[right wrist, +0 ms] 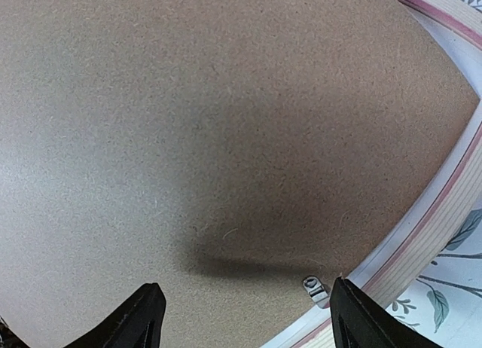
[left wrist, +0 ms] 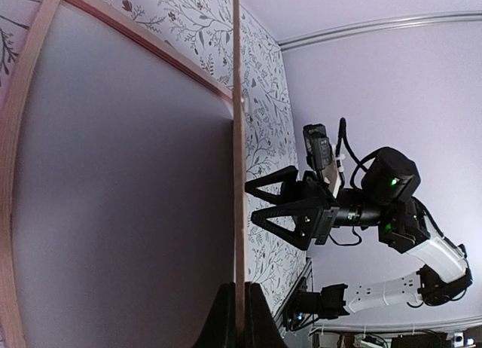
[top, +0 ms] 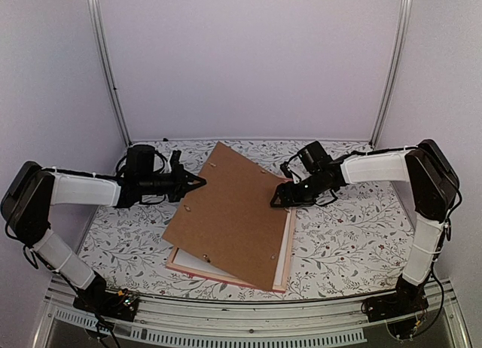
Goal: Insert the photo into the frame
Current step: Adjust the fastener on the backboard.
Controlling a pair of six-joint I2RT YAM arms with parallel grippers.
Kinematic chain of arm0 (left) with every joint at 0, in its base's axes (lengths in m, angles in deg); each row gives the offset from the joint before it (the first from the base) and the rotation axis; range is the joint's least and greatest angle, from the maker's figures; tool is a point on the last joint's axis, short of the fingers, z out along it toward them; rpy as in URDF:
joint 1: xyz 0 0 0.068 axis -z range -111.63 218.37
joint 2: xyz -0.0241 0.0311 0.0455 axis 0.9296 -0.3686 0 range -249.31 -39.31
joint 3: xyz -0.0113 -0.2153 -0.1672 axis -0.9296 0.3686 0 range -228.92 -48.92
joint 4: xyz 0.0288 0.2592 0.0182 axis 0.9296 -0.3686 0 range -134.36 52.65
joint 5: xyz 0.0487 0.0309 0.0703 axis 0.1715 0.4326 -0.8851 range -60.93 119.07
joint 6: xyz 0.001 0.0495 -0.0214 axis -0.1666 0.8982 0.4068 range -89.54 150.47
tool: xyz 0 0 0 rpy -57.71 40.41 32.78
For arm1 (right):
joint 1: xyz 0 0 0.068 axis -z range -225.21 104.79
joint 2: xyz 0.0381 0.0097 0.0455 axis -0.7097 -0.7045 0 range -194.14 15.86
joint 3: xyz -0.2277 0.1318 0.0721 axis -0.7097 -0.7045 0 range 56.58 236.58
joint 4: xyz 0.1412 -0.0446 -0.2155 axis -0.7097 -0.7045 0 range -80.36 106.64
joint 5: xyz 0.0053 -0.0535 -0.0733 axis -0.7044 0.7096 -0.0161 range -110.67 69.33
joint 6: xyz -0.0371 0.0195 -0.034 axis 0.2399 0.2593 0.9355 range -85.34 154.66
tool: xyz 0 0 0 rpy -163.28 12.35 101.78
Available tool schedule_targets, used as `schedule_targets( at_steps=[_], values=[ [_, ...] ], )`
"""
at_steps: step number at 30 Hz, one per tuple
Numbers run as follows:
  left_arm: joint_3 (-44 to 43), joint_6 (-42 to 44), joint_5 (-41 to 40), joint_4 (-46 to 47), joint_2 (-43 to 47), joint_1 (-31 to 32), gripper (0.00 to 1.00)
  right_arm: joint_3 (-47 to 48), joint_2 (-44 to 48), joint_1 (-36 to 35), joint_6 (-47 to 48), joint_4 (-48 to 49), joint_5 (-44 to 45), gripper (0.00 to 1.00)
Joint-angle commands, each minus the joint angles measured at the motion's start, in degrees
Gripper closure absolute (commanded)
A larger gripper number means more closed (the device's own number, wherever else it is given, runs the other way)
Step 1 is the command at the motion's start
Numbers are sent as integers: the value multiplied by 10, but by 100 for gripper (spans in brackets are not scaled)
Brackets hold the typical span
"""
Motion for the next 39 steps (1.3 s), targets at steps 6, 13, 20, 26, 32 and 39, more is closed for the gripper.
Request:
schedule_targets(
  at_steps=[6,13,20,26,32,39],
  values=[
    [11,-5,-7,58,7,1,100,1,-11,-1,-3,0,-2,21],
    [14,-6,-6,62,8,1,100,0,-19,-1,-5,3,-5,21],
    [16,-8,-8,65,8,1,100,1,-26,-2,-7,1,-10,22],
    [22,-10,-13,69,7,1,100,0,-26,-7,-12,1,-18,22],
    [30,-12,-21,81,4,1,100,-4,-22,-12,-20,4,-25,22],
    [36,-12,-19,107,-13,1,100,-3,-22,-12,-26,1,-19,23]
  ],
)
